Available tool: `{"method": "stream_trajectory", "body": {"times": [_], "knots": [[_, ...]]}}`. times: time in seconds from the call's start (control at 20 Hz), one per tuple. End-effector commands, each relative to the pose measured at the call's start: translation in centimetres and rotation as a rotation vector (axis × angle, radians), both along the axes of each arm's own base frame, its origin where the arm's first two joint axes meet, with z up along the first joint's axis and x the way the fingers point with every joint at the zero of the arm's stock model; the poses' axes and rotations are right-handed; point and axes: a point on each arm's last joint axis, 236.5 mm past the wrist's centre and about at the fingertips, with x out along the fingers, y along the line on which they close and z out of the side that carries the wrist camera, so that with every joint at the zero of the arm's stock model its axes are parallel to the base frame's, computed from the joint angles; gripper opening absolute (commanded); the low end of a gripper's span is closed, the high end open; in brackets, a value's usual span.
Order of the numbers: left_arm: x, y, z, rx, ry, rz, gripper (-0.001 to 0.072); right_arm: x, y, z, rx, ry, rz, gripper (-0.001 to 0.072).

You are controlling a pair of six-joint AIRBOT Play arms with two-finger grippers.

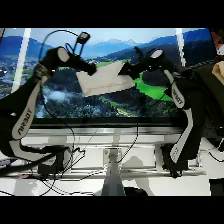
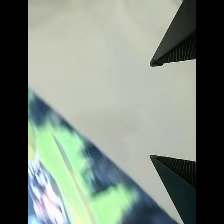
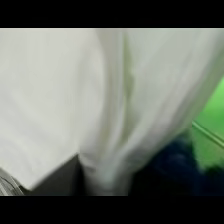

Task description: Fold the clothes and pants, and hang the long-sleeved shirts on hangers.

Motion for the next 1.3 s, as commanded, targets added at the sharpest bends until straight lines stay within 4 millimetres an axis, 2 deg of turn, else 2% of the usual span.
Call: {"method": "stream_trajectory", "body": {"times": [0.0,0.05,0.15,0.25,0.4,0.45,0.55,0.6,0.7,0.8,0.95,1.05,1.15,1.2,1.25], "knots": [[0.0,8.2,2.3,0.160,-0.018,0.104,0.0630,0.0,4.1,2.1,0.019,-0.103,0.076,0.0015],[0.1,9.2,3.3,0.155,-0.036,0.126,0.0629,0.6,4.2,3.3,0.012,-0.145,0.092,0.0013],[0.2,10.4,4.4,0.151,-0.057,0.154,0.0629,2.1,2.8,6.6,-0.038,-0.225,0.092,0.0013],[0.3,11.1,4.5,0.152,-0.059,0.167,0.0629,3.8,-0.3,11.2,-0.143,-0.312,0.032,0.0012],[0.3,11.2,4.3,0.152,-0.054,0.170,0.0629,5.0,-8.0,20.7,-0.294,-0.460,-0.122,0.0013],[0.3,11.2,4.3,0.152,-0.054,0.170,0.0629,4.7,-10.9,24.0,-0.331,-0.497,-0.180,0.0012],[0.3,11.2,4.3,0.152,-0.054,0.170,0.0629,3.0,-17.8,30.7,-0.409,-0.559,-0.329,0.0013],[0.3,11.2,4.3,0.152,-0.054,0.170,0.0629,1.6,-21.2,33.3,-0.446,-0.574,-0.418,0.0012],[0.3,11.2,4.3,0.152,-0.054,0.170,0.0629,-2.5,-28.6,37.9,-0.543,-0.579,-0.620,0.0013],[0.3,11.2,4.3,0.152,-0.054,0.170,0.0629,-8.2,-35.8,41.4,-0.661,-0.562,-0.833,0.0013],[0.3,11.2,4.3,0.152,-0.054,0.170,0.0629,-17.9,-44.3,45.1,-0.850,-0.522,-1.139,0.0013],[0.3,11.2,4.3,0.152,-0.054,0.170,0.0629,-24.5,-48.4,46.1,-0.968,-0.439,-1.328,0.0013],[0.3,11.2,4.3,0.152,-0.054,0.170,0.0629,-29.9,-50.7,45.1,-1.026,-0.289,-1.471,0.0013],[0.3,11.2,4.3,0.152,-0.054,0.170,0.0629,-31.8,-51.4,44.2,-1.032,-0.210,-1.517,0.0016],[0.3,11.2,4.3,0.152,-0.054,0.170,0.0629,-33.3,-51.9,43.3,-1.033,-0.137,-1.555,0.0140]]}}
